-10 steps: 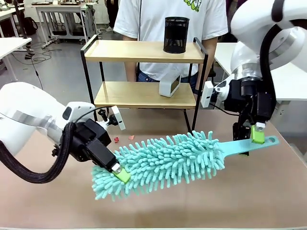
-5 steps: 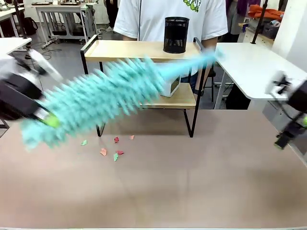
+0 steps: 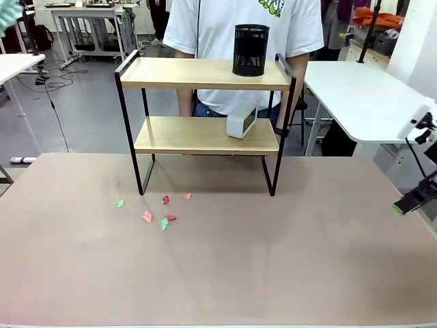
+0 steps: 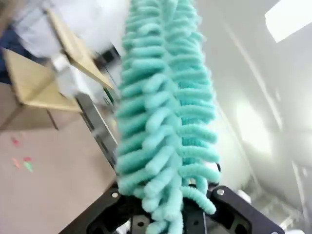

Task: Clean the shelf.
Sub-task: Hand the Duster back to the human.

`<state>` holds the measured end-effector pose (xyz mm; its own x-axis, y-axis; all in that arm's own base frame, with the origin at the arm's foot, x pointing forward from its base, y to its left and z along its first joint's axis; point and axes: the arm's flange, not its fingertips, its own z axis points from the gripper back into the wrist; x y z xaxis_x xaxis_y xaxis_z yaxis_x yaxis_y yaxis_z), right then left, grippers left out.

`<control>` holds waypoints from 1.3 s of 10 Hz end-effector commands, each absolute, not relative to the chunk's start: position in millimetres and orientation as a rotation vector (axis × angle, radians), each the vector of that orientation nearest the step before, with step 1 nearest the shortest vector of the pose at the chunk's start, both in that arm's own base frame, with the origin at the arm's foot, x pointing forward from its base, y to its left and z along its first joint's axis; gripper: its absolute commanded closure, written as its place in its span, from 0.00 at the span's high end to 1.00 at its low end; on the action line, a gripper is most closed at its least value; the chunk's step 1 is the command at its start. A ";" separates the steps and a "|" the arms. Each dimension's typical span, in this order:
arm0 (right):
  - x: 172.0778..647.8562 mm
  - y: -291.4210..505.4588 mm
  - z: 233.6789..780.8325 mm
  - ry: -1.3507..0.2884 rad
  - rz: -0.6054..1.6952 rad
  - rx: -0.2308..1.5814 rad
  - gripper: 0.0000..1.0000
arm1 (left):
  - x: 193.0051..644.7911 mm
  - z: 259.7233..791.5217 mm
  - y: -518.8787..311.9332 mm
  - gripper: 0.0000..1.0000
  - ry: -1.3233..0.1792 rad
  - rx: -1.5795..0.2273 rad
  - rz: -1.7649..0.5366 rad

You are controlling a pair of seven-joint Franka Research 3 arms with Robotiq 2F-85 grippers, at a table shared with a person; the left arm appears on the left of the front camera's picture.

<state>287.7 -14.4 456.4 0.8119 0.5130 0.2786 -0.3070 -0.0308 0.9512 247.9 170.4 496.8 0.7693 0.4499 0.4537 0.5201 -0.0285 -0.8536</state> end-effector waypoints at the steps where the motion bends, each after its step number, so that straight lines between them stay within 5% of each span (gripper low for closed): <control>1: 291.6 -21.1 457.9 0.202 0.694 1.439 1.00 | 274.3 471.2 140.0 0.00 -1.038 -1.636 0.348; 7: 291.6 -21.1 457.9 0.202 0.694 1.439 1.00 | 369.1 377.9 138.3 0.00 -0.647 -1.677 0.526; 13: 291.6 -21.1 457.9 0.202 0.694 1.439 1.00 | 381.6 363.0 125.9 0.00 -0.624 -1.645 0.523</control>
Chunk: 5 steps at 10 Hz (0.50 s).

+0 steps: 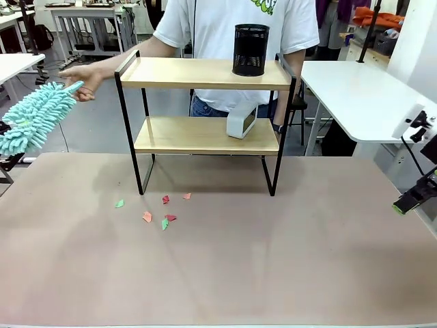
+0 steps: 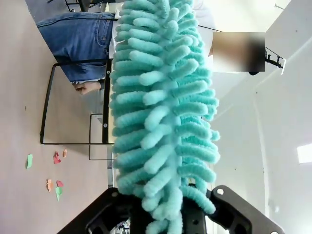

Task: Clean the shelf.
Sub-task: Hand the Duster back to the human.

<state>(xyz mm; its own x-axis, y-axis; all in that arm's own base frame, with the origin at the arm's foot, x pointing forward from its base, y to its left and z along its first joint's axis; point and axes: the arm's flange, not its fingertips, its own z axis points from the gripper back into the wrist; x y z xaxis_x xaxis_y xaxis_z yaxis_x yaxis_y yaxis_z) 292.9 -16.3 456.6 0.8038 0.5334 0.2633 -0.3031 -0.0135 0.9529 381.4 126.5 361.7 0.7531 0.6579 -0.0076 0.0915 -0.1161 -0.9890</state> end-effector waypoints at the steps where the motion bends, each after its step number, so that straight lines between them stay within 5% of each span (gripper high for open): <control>1: 291.6 -21.1 457.9 0.202 0.694 1.439 1.00 | 381.6 363.0 125.9 0.00 -0.624 -1.645 0.523; 5: 291.6 -21.1 457.9 0.202 0.694 1.439 1.00 | 381.6 363.0 125.9 0.00 -0.624 -1.645 0.523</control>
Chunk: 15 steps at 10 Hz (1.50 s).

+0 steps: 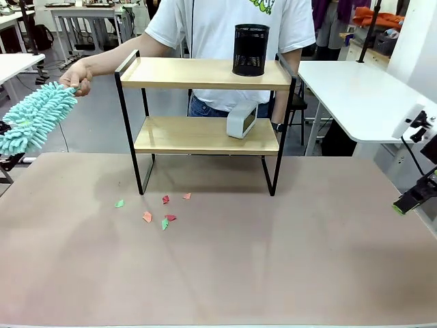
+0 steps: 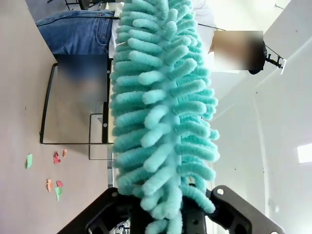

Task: Clean the shelf.
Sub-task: Hand the Duster back to the human.

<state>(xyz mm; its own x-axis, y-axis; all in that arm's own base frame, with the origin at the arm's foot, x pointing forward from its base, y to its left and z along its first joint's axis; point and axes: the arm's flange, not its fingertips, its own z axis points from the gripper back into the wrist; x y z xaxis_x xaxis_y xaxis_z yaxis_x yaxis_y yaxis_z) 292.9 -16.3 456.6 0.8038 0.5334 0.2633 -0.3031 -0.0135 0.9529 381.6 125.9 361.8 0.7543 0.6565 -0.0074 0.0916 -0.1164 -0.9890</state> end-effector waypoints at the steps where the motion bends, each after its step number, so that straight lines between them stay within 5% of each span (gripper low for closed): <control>1: 291.6 -21.1 457.9 0.202 0.694 1.439 1.00 | 381.6 363.0 125.9 0.00 -0.624 -1.645 0.523; 4: 291.6 -21.1 457.9 0.202 0.694 1.439 1.00 | 381.6 363.0 125.9 0.00 -0.624 -1.645 0.523; 5: 291.6 -21.1 457.9 0.202 0.694 1.439 1.00 | 381.7 361.9 125.6 0.74 -0.607 -1.640 0.533; 6: 291.6 -21.1 457.9 0.202 0.694 1.439 1.00 | 381.5 364.2 125.5 0.73 -0.605 -1.634 0.528; 7: 291.6 -21.1 457.9 0.202 0.694 1.439 1.00 | 380.5 365.9 125.2 1.00 -0.604 -1.636 0.525; 8: 291.6 -21.1 457.9 0.202 0.694 1.439 1.00 | 378.0 367.0 125.2 0.77 -0.601 -1.632 0.521; 9: 291.6 -21.1 457.9 0.202 0.694 1.439 1.00 | 373.7 367.9 124.8 1.00 -0.604 -1.633 0.514; 15: 292.9 -16.3 456.6 0.199 0.670 1.440 1.00 | 351.6 372.5 102.0 1.00 -0.496 -1.664 0.426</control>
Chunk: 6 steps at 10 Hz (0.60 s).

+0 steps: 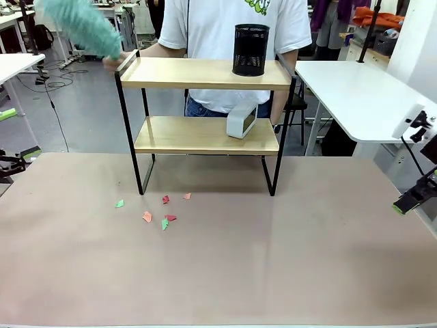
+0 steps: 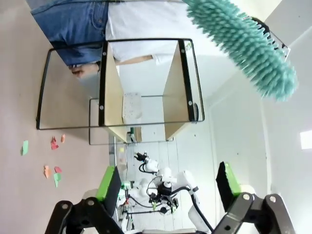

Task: Clean the shelf.
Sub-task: Hand the Duster back to the human.

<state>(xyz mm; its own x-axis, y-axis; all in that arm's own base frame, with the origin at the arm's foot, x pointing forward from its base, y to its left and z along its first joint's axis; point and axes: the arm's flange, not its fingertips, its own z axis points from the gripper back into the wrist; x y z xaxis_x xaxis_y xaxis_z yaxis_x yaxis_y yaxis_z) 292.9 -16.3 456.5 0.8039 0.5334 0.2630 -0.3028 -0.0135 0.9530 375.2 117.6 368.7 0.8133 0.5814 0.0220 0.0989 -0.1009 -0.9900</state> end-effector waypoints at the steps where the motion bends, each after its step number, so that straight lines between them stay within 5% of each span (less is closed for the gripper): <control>1: 304.5 6.7 456.3 0.200 0.646 1.435 1.00 | 351.9 370.8 85.0 1.00 -0.442 -1.660 0.408; 4: 371.5 93.8 398.2 0.008 0.162 1.516 1.00 | 354.8 366.4 10.2 1.00 -0.192 -1.627 0.202; 6: 381.3 93.5 374.4 -0.100 0.036 1.616 1.00 | 345.9 359.7 -34.6 1.00 -0.073 -1.539 0.085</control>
<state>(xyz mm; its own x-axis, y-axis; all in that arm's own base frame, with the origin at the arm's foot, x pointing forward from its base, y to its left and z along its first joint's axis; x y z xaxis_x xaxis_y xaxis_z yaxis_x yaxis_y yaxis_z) 379.2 86.9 369.2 0.9986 0.0359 0.0379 -0.0400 0.0618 0.9973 379.8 -19.4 357.5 0.9875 0.1573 -0.0039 0.0010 -0.0310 -0.9995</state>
